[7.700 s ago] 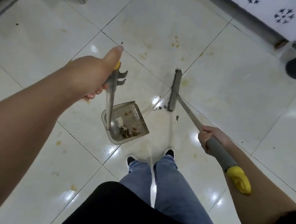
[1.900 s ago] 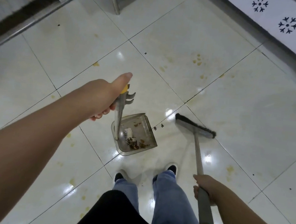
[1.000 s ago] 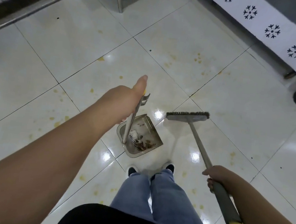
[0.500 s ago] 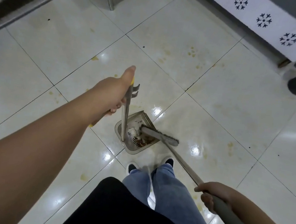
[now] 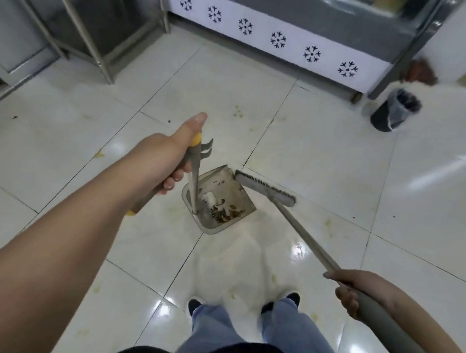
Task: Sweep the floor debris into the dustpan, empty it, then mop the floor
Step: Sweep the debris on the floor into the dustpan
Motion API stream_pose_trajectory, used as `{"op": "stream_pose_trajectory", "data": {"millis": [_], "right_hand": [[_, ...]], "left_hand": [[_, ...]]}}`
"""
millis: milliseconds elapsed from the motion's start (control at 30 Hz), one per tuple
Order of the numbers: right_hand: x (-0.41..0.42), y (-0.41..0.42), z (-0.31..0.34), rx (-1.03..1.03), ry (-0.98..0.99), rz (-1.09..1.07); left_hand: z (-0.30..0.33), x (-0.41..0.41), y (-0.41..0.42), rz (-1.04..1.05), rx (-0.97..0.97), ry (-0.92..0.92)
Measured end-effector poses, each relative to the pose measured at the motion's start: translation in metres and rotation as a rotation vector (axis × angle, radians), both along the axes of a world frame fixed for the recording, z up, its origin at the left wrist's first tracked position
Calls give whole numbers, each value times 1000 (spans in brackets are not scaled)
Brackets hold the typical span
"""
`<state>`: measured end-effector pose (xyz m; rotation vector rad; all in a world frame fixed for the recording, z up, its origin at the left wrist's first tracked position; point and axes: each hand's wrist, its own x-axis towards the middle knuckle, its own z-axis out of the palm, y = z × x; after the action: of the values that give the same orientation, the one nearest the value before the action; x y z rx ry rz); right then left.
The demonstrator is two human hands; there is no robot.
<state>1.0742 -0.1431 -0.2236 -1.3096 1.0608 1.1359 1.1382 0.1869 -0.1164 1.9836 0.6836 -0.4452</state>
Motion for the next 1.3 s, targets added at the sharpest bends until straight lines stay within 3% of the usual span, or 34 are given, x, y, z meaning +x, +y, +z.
{"op": "stream_pose_trajectory", "data": {"millis": [233, 400, 733, 1300], "right_hand": [[-2, -121, -8, 69, -126, -336], [2, -212, -24, 46, -237, -461], [14, -349, -17, 49, -296, -824], [185, -579, 34, -52, -353, -1175]], "left_hand": [[24, 45, -120, -54, -35, -112], [21, 85, -221, -56, -45, -140], [2, 163, -406, -149, -226, -106], [-48, 383, -695, -350, -409, -68]]}}
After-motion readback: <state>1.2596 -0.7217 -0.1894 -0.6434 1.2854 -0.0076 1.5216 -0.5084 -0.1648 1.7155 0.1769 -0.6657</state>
